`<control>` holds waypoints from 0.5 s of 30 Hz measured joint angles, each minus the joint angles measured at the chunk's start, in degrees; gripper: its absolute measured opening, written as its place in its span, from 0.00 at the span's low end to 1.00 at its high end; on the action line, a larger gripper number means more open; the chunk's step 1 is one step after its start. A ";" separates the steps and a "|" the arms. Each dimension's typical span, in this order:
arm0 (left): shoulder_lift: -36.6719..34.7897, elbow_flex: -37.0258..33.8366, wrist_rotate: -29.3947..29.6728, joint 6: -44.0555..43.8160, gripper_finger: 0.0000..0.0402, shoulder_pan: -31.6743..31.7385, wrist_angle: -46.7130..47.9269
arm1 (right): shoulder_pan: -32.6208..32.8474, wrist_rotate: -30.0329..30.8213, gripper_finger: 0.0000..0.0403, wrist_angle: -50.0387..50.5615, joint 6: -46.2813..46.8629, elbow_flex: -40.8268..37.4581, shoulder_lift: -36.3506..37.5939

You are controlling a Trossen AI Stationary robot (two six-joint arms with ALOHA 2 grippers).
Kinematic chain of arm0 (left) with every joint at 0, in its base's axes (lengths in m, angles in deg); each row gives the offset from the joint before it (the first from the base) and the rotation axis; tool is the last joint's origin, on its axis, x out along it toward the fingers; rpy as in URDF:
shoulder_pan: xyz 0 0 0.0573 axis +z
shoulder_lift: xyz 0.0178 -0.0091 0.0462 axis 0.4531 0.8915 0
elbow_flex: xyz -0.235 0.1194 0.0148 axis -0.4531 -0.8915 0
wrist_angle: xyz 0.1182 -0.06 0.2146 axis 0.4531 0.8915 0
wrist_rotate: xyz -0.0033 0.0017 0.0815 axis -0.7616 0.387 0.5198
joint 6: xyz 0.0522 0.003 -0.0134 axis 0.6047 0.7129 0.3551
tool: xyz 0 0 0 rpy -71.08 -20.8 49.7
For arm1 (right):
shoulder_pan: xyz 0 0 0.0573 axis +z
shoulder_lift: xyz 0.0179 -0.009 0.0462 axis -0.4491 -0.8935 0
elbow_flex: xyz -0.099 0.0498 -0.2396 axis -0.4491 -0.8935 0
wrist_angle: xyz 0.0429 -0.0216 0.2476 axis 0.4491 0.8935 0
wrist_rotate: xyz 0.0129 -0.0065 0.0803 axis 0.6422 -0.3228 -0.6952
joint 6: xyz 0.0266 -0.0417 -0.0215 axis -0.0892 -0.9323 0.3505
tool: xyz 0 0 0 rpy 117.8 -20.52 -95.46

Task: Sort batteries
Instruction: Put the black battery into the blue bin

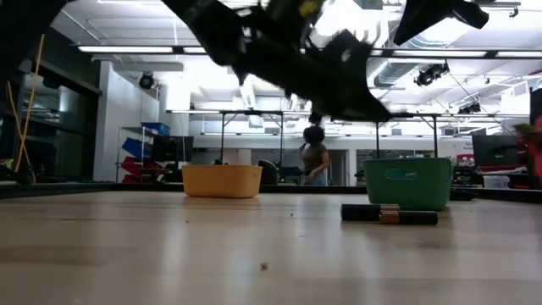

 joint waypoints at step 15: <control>-13.73 -2.75 -5.17 -0.43 0.64 -0.20 28.23 | -1.51 -19.47 0.00 -14.84 -16.34 -2.09 -2.10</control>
